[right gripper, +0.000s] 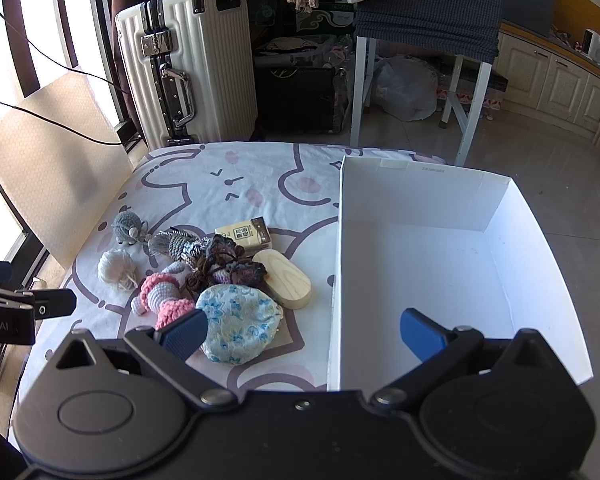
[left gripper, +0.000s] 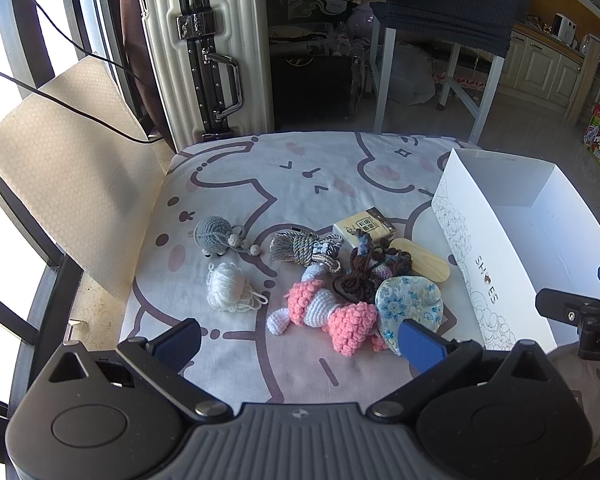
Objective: Organize objects
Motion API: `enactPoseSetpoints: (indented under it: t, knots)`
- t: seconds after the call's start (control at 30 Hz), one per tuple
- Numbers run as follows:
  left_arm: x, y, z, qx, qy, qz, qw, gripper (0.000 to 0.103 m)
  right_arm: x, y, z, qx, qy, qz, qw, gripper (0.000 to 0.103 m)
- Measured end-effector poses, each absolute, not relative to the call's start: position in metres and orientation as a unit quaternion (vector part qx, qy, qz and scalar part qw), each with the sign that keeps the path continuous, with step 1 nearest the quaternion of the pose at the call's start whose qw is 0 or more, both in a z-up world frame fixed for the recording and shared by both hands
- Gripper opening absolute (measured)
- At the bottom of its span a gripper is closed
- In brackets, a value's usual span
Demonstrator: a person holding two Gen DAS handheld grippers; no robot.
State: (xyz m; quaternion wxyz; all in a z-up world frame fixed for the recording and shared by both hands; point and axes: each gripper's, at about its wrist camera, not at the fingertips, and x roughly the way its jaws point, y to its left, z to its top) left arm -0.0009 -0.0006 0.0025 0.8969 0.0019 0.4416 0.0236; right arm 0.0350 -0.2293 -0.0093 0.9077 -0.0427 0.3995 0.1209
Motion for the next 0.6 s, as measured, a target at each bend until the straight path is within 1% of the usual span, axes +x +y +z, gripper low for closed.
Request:
enactPoseSetpoints:
  t: [0.6]
  knots:
    - [-0.0009, -0.0006, 0.0025, 0.001, 0.442, 0.025, 0.897, 0.103, 0.0349, -0.2279, -0.0105, -0.043, 0.4, 0.121, 0.908, 0.103]
